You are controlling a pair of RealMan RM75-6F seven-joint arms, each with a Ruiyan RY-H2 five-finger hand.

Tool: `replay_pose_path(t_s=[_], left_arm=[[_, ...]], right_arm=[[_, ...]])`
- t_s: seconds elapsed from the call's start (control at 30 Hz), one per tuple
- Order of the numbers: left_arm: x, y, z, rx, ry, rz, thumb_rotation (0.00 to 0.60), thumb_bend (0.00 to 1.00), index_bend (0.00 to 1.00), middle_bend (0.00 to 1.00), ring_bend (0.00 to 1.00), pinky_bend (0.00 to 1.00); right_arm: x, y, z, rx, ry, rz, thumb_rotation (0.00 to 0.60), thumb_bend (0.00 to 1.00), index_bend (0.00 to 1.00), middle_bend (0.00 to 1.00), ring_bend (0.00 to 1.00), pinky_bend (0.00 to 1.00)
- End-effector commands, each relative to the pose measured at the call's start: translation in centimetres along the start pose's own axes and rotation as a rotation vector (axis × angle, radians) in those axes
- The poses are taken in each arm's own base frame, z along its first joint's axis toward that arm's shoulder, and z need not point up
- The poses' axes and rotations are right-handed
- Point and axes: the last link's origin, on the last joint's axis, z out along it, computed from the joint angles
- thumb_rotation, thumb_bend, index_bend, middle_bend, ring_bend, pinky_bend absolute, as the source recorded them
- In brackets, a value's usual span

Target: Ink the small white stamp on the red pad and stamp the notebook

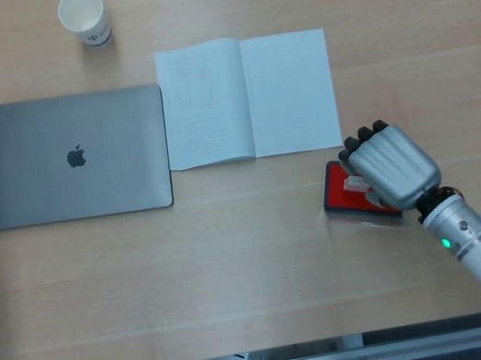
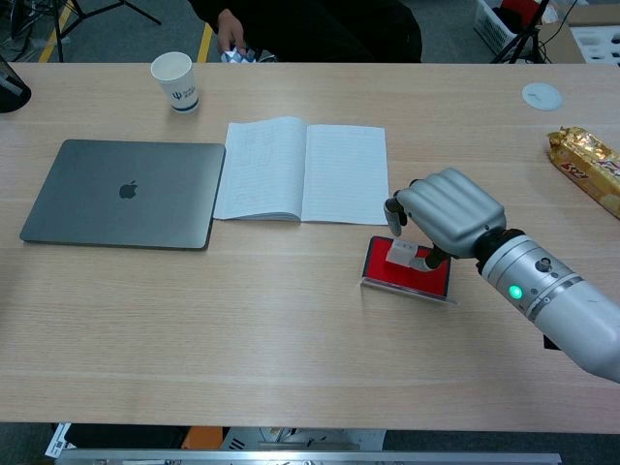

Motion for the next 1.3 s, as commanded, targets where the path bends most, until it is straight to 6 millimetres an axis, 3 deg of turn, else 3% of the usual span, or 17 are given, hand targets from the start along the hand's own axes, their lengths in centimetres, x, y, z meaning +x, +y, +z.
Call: replay_pose_path(t_s=[0.03, 0.43, 1.3], left_arm=[[0.0, -0.1, 0.1, 0.001, 0.001, -0.001, 0.600, 0.18, 0.32, 0.28, 0.26, 0.23], [-0.1, -0.1, 0.2, -0.007, -0.018, -0.008, 0.600, 0.18, 0.32, 0.28, 0.27, 0.26], [-0.2, -0.1, 0.2, 0.001, -0.027, -0.001, 0.600, 0.18, 0.32, 0.28, 0.27, 0.26]], right_arm=[[-0.1, -0.1, 0.4, -0.009, 0.004, -0.004, 0.600, 0.09, 0.53, 0.49, 0.40, 0.42], [-0.6, -0.3, 1.3, -0.031, -0.004, -0.012, 0.600, 0.10, 0.53, 0.49, 0.40, 0.42], [-1.4, 0.3, 0.4, -0.019, -0.059, -0.023, 0.600, 0.17, 0.57, 0.50, 0.41, 0.42]])
